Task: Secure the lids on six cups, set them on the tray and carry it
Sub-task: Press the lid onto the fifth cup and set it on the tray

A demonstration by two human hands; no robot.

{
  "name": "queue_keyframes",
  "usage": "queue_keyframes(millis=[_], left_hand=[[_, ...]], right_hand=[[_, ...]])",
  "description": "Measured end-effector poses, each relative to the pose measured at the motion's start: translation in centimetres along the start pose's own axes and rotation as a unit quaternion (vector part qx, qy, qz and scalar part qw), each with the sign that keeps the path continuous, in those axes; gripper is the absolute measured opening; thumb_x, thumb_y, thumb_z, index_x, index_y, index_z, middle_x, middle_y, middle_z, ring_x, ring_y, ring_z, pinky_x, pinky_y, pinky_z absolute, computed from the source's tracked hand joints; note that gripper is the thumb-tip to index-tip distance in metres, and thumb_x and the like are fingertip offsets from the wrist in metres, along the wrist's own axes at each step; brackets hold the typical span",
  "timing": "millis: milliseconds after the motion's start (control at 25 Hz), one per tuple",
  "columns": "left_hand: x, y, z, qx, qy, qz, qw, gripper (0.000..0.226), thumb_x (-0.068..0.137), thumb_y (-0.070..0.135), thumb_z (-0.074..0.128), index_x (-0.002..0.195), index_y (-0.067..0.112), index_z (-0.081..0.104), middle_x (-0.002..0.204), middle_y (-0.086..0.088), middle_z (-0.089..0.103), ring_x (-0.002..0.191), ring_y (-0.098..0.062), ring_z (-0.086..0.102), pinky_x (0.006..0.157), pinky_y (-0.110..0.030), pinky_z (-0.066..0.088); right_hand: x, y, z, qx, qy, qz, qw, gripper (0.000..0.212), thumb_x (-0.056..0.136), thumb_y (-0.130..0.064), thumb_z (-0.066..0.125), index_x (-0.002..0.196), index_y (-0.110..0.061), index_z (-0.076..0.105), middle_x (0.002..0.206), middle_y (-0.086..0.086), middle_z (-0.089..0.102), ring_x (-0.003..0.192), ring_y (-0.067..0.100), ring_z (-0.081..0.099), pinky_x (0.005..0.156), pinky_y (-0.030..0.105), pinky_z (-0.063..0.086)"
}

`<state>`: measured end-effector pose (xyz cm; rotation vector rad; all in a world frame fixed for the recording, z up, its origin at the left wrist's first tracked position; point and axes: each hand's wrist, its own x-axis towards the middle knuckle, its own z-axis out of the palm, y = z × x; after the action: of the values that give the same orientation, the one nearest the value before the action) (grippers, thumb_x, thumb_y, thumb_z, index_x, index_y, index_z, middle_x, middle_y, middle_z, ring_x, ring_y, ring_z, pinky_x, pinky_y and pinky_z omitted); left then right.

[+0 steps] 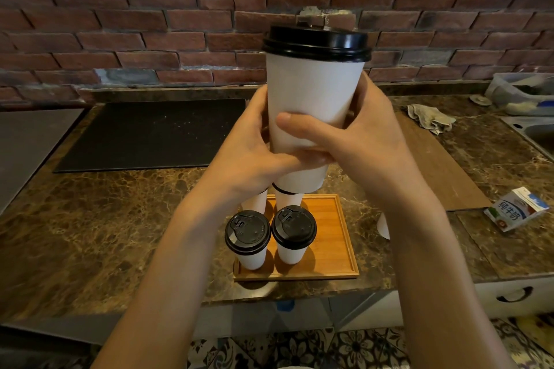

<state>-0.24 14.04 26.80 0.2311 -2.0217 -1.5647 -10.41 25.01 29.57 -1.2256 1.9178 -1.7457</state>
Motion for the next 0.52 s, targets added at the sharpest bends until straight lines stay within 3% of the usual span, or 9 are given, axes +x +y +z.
queue_keyframes(millis=[120, 360, 520], left_hand=[[-0.19, 0.19, -0.15, -0.005, -0.014, -0.010, 1.000, 0.081, 0.056, 0.024, 0.086, 0.122, 0.044, 0.042, 0.117, 0.017, 0.060, 0.109, -0.002, 0.059, 0.076, -0.015, 0.052], [-0.43, 0.36, -0.32, 0.010, -0.014, -0.008, 1.000, 0.088, 0.056, 0.033, 0.085, 0.133, 0.031, 0.042, 0.124, 0.009, 0.059, 0.115, -0.012, 0.058, 0.084, -0.030, 0.056], [-0.34, 0.43, -0.28, 0.018, 0.000, 0.000, 1.000, 0.089, 0.056, 0.033, 0.084, 0.134, 0.027, 0.042, 0.122, 0.010, 0.060, 0.114, -0.011, 0.059, 0.084, -0.027, 0.055]], right_hand=[[0.06, 0.26, -0.33, 0.032, -0.031, 0.010, 0.999, 0.072, 0.064, -0.037, 0.082, 0.127, -0.024, 0.051, 0.114, -0.008, 0.063, 0.101, 0.004, 0.064, 0.077, 0.024, 0.058], [0.13, 0.35, -0.90, 0.054, -0.062, 0.010, 0.997, 0.061, 0.067, -0.034, 0.081, 0.121, -0.028, 0.053, 0.107, -0.011, 0.066, 0.100, 0.003, 0.066, 0.074, 0.017, 0.055], [0.14, 0.19, -0.87, 0.043, -0.061, 0.007, 0.997, 0.062, 0.068, -0.034, 0.081, 0.122, -0.028, 0.052, 0.108, -0.011, 0.065, 0.099, 0.002, 0.065, 0.074, 0.017, 0.055]])
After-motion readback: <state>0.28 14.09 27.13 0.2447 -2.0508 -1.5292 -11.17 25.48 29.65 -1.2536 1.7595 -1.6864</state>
